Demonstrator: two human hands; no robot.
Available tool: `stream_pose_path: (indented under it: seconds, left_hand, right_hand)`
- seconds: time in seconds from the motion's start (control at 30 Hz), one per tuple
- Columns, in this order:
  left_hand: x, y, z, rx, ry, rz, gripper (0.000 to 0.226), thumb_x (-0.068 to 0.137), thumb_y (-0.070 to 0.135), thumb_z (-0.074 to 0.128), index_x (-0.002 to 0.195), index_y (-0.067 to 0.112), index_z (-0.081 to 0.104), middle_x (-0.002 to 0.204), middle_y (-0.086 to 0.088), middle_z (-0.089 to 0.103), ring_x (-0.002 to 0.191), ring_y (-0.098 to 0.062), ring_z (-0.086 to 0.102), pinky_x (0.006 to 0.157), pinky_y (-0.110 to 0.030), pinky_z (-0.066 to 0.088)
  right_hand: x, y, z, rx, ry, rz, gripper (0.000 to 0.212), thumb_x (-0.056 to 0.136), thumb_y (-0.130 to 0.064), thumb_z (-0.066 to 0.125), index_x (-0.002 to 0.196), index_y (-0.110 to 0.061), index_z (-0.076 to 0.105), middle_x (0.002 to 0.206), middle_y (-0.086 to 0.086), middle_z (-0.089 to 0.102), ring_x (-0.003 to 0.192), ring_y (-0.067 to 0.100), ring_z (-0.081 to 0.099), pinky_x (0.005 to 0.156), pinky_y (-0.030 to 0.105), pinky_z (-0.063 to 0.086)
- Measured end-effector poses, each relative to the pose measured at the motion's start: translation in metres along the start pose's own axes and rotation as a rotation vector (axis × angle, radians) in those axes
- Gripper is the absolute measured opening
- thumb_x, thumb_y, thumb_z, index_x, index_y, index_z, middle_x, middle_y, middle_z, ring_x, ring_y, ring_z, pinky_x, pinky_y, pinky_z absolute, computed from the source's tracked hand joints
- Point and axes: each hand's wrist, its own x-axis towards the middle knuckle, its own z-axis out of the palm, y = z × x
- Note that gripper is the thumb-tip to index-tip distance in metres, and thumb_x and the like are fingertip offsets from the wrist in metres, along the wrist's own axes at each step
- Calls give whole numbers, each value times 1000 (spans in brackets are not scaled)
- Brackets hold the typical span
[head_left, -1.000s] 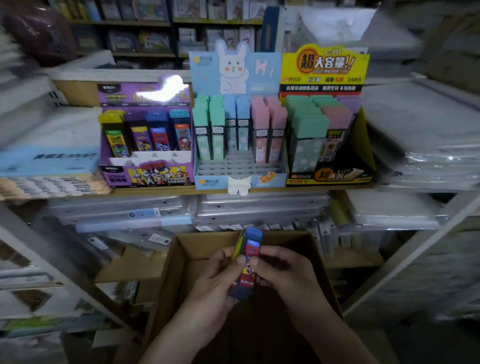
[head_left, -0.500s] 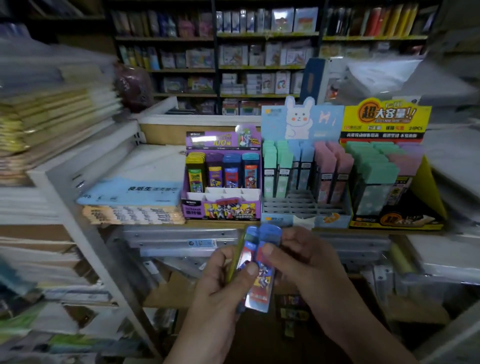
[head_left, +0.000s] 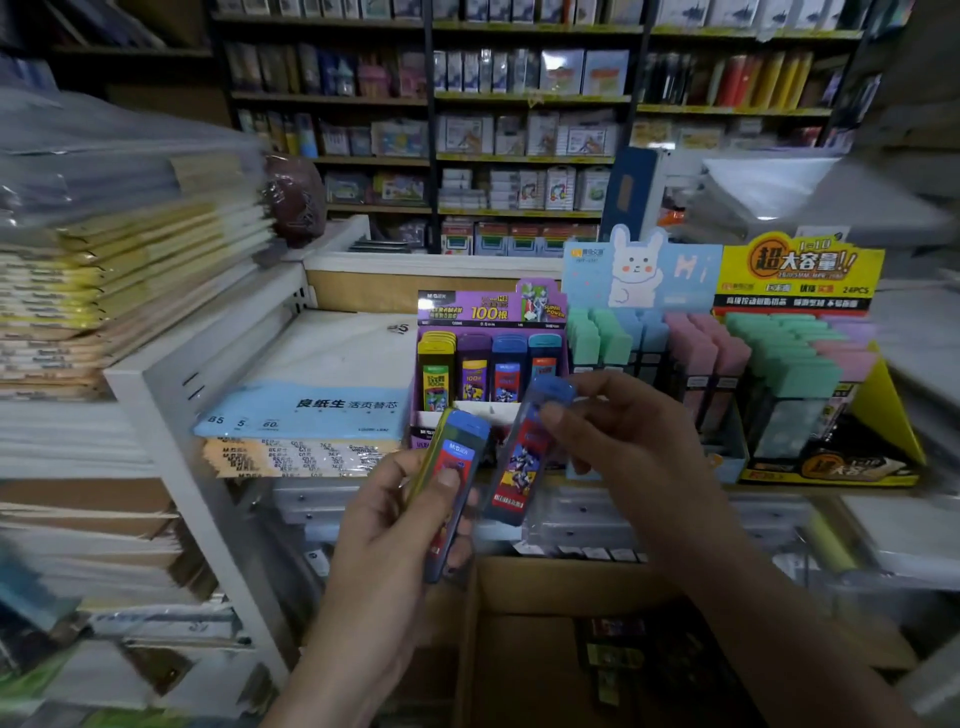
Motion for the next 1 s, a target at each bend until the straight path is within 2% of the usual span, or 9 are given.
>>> stream_pose_path:
  seconds: [0.13,0.2,0.27,0.4,0.53,0.7,0.77,0.9,1.0]
  left_hand:
    - [12,8,-10,21,5,22,28,72,30,80,97,19,75,83,-15,71,62,-15,61,50,-23,47]
    - [17,11,-14,54,27,44,32,69,35,79,97,21,75,86,-14,74,65,-15,65,52,-23,50]
    - [23,12,-17,91,49,70,25,74,34,79,97,25,75,91,-11,76,70,-15,68,55,-25,55]
    - [33,17,-19,155,37,115,30,77,44,77,101,26,74,92,-13,74,71,-20,64,61,-30,54]
    - [40,19,-20,192,37,124,31,78,45,76,103,26,74,88,-7,74,71,-18,64,62,-28,55]
    - [47,17,-19,210,53,110,22,82,38,82,100,28,75,89,-9,76,71,-18,64,67,-34,55]
    - [49,17,-16,209,63,109,26,77,42,77,99,29,75,89,-10,76,71,-18,64,68,-34,55]
    - [52,18,-12,208,54,116,30,70,45,73,96,30,75,87,-8,76,68,-14,65,61,-25,57]
    - [55,17,-11,218,45,124,23,74,39,72,94,29,75,82,-7,75,65,-13,62,58,-22,57]
  right_hand:
    - [19,-11,2,-47,26,-39,9,92,-12,69,100,-10,71,86,10,77,77,26,74,56,20,51]
    - [32,-17,1,-75,53,-72,9,92,-10,69,100,-8,71,87,10,77,75,19,72,57,19,51]
    - [44,-22,0,-129,80,-121,7,91,-11,71,97,-13,72,87,7,77,73,15,69,58,20,51]
    - [65,-22,-1,-283,116,-191,11,90,-15,74,94,-24,72,87,2,77,80,17,73,67,22,58]
    - [78,-13,1,-489,115,-225,21,89,-20,74,89,-39,64,85,-5,74,80,11,72,71,26,60]
    - [85,-5,2,-532,86,-231,22,90,-21,73,92,-40,62,84,-6,72,81,13,70,74,34,59]
    - [87,-3,2,-557,84,-246,19,90,-20,73,96,-35,64,84,-6,70,79,12,69,74,30,58]
    - [90,0,1,-620,100,-269,17,89,-20,74,106,-25,69,81,-11,66,75,7,65,67,12,53]
    - [89,2,2,-685,102,-312,22,89,-21,74,111,-18,72,81,-16,64,80,2,62,68,9,50]
